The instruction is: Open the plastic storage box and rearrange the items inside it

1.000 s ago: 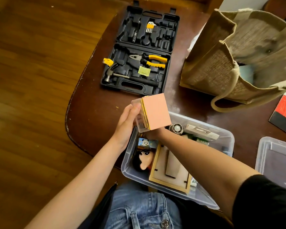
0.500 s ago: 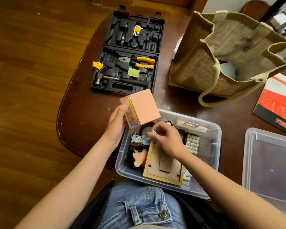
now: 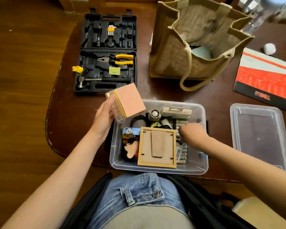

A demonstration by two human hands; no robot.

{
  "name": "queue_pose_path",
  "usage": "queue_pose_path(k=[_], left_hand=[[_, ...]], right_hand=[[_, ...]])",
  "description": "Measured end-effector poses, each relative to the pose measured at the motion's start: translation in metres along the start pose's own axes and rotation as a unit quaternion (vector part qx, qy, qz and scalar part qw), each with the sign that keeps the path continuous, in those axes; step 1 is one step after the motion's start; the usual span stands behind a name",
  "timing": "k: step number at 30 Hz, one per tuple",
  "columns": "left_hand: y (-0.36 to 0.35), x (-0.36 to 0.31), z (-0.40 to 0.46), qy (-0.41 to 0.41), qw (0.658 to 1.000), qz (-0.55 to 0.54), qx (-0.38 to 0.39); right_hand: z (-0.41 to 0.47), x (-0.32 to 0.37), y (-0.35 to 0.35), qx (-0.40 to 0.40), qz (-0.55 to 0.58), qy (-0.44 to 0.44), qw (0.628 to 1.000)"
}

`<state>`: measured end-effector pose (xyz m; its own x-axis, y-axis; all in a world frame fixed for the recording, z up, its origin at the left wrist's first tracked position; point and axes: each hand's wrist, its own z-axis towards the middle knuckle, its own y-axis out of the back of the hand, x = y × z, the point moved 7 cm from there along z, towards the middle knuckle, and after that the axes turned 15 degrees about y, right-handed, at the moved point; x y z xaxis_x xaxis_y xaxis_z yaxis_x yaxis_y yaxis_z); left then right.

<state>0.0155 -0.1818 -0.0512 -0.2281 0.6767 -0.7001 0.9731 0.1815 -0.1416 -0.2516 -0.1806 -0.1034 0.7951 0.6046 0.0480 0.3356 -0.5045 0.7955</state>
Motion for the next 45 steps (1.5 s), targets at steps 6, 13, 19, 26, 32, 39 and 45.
queue_pose_path(k=[6,13,19,26,32,39,45], left_hand=[[0.0,-0.001,0.0,-0.006,1.0,0.015,-0.001],[0.0,-0.003,0.002,-0.016,1.0,0.023,0.011],[0.002,-0.001,0.005,-0.023,0.999,0.021,0.017],[0.002,0.002,0.008,-0.02,0.999,0.017,0.028],[0.001,0.001,0.005,-0.025,0.999,0.006,0.03],[0.001,-0.001,0.004,-0.042,0.998,-0.009,0.043],[0.006,0.001,0.006,-0.033,0.996,-0.075,0.032]], right_hand=[[0.018,-0.002,-0.021,0.018,0.031,0.003,0.999],[0.018,-0.002,-0.018,-0.001,0.033,-0.004,0.999],[0.019,0.0,-0.015,0.032,-0.014,0.007,0.999],[0.008,0.005,-0.004,0.082,0.033,0.026,0.996],[-0.013,0.036,0.079,0.0,0.295,0.152,0.943],[0.071,0.088,0.084,-0.081,0.283,0.091,0.951],[0.097,0.109,0.049,0.055,0.204,0.119,0.97]])
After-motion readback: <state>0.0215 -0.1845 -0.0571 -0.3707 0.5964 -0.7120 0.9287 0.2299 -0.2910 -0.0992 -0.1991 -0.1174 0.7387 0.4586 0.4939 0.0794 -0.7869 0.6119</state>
